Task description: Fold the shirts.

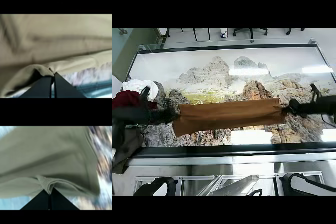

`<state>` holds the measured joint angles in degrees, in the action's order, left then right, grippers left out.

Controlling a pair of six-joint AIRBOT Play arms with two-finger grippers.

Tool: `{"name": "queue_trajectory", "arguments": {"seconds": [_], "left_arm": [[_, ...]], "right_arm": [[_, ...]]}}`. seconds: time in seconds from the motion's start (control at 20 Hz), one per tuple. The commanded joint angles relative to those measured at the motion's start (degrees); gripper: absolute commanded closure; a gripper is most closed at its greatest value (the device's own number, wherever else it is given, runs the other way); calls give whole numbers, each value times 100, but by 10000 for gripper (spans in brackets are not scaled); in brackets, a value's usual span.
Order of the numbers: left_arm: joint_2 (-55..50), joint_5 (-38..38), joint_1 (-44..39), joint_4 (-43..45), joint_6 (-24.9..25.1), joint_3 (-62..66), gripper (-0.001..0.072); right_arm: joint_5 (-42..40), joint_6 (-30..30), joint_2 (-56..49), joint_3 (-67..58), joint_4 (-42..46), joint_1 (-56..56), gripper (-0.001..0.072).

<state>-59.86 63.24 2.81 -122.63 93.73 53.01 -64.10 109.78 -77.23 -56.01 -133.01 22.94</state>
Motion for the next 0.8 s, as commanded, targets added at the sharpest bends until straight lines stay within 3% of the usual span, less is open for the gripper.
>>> {"name": "queue_trajectory", "arguments": {"seconds": [0.0,0.35,0.4,0.45,0.5,0.55,0.65,0.7,0.75], "left_arm": [[-1600,-455,-514,-140,52,1132,690],[-3574,-308,-564,57,35,2599,690],[-3742,-256,-595,59,35,2769,690],[-3904,-146,-629,50,35,2964,648],[-4050,63,-658,59,35,3169,315],[-4146,291,-658,59,24,3351,4],[-4288,938,-579,59,-79,3794,4],[-4317,1257,-516,59,-219,4030,4],[-4312,1482,-433,57,-378,4225,5]], "right_arm": [[308,46,-857,-734,-96,-420,690],[632,317,-1604,-898,-13,-341,688],[605,387,-1604,-927,-13,-323,658],[542,433,-1598,-994,-11,-304,511],[422,431,-1587,-1126,55,-254,358],[249,428,-1589,-1309,186,-199,287],[63,302,-1596,-1628,693,-50,124],[20,245,-1615,-1674,857,7,80],[-59,249,-1674,-1676,874,68,80]]}}
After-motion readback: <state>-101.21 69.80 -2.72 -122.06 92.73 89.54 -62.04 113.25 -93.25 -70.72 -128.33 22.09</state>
